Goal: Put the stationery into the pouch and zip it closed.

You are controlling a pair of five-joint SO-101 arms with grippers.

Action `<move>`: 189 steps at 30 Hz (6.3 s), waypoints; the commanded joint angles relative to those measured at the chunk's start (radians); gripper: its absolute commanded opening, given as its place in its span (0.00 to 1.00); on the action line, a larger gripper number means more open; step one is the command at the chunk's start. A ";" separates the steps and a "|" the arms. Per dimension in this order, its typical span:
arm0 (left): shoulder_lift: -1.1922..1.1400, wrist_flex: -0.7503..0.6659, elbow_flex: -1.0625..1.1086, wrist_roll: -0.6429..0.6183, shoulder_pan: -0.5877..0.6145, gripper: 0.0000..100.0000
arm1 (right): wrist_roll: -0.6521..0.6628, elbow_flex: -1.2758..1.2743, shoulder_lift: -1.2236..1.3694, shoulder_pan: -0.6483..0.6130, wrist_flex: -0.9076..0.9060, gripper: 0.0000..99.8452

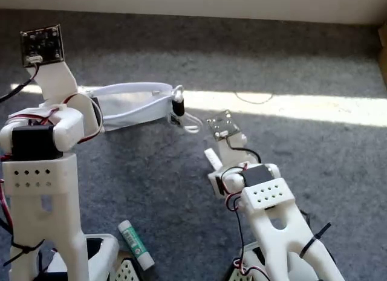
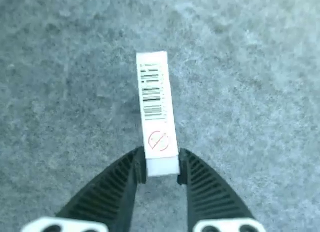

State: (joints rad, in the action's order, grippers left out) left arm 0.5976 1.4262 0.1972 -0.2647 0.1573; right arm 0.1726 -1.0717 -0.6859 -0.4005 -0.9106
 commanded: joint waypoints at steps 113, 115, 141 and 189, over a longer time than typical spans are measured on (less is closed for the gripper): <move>0.004 -0.006 0.042 0.009 0.073 0.01 | -0.009 0.349 -0.401 -0.213 0.074 0.01; 0.004 -0.008 0.042 0.009 0.073 0.01 | -0.009 0.348 -0.410 -0.242 0.136 0.01; 0.004 -0.043 0.071 0.009 0.071 0.01 | -0.009 0.278 -0.282 -0.410 1.070 0.01; 0.004 -0.043 0.071 0.009 0.074 0.01 | -0.005 0.214 0.122 -0.343 1.303 0.03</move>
State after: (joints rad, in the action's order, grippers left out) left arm 0.6068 1.3878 0.2570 -0.2647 0.2171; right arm 0.1711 -0.8738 -0.5109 -0.7641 0.4058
